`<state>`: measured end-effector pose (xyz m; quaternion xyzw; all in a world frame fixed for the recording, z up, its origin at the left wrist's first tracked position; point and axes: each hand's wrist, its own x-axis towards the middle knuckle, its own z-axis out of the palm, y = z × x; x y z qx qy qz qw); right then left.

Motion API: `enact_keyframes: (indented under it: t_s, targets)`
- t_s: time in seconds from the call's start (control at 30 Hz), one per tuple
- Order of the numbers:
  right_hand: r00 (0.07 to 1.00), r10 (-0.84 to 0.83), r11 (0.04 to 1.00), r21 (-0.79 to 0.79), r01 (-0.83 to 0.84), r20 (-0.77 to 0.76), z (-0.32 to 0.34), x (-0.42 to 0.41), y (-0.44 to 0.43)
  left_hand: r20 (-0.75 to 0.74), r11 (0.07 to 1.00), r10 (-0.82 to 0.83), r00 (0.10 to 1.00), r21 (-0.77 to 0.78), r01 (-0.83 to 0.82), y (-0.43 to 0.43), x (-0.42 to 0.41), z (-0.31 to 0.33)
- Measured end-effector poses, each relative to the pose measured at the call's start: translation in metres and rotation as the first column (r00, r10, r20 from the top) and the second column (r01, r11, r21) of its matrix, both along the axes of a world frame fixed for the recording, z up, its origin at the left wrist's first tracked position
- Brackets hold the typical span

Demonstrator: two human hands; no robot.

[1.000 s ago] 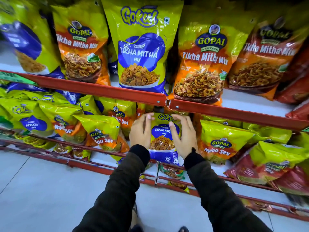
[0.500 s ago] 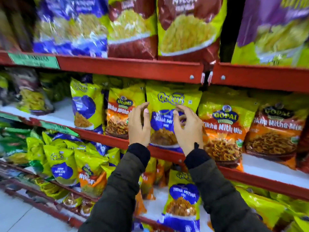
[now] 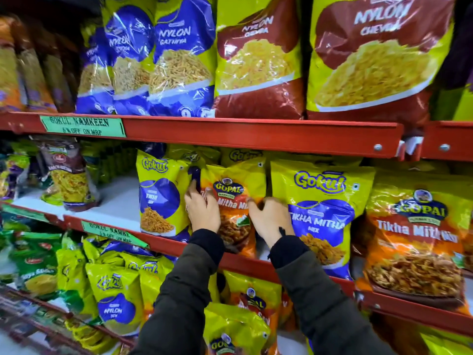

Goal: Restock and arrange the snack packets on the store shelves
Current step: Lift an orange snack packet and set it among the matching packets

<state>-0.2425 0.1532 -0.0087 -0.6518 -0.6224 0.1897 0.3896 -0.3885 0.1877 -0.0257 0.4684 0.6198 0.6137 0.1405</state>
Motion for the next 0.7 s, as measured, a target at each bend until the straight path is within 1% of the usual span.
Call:
enact_keyframes:
  t_s: [0.07,0.13,0.23,0.33,0.4,0.47,0.57,0.7]
  targets:
    - [0.998,-0.024,1.0,-0.009,0.024,-0.054,-0.002,-0.006,0.009,0.159,0.992,-0.089,0.983,-0.071,0.102,0.01,-0.011,0.0]
    - [0.992,-0.048,0.998,0.031,0.052,-0.115,-0.003,-0.009,0.014,0.287,0.975,-0.169,0.943,-0.092,0.203,0.016,-0.019,-0.002]
    - [0.975,-0.038,0.987,0.143,0.07,-0.217,-0.006,-0.009,0.019,0.399,0.957,-0.224,0.889,-0.081,0.278,0.023,-0.034,-0.004]
    - [0.93,0.022,0.974,0.219,0.063,-0.366,-0.005,-0.008,0.012,0.423,0.971,-0.205,0.883,-0.024,0.236,0.02,-0.042,-0.006]
    - [0.888,0.05,0.971,0.23,0.063,-0.457,-0.004,-0.005,0.006,0.412,0.968,-0.245,0.878,0.061,0.242,0.013,-0.044,-0.008]
    - [0.867,0.093,0.961,0.272,0.05,-0.49,-0.003,0.001,-0.001,0.407,0.959,-0.283,0.869,0.136,0.248,0.001,-0.043,-0.006]
    - [0.837,0.16,0.942,0.335,0.03,-0.524,0.006,0.013,-0.016,0.46,0.946,-0.312,0.831,0.234,0.226,-0.022,-0.037,0.008]
    - [0.79,0.226,0.911,0.411,0.035,-0.57,0.013,0.034,-0.044,0.462,0.923,-0.368,0.807,0.284,0.259,-0.057,-0.02,0.029]
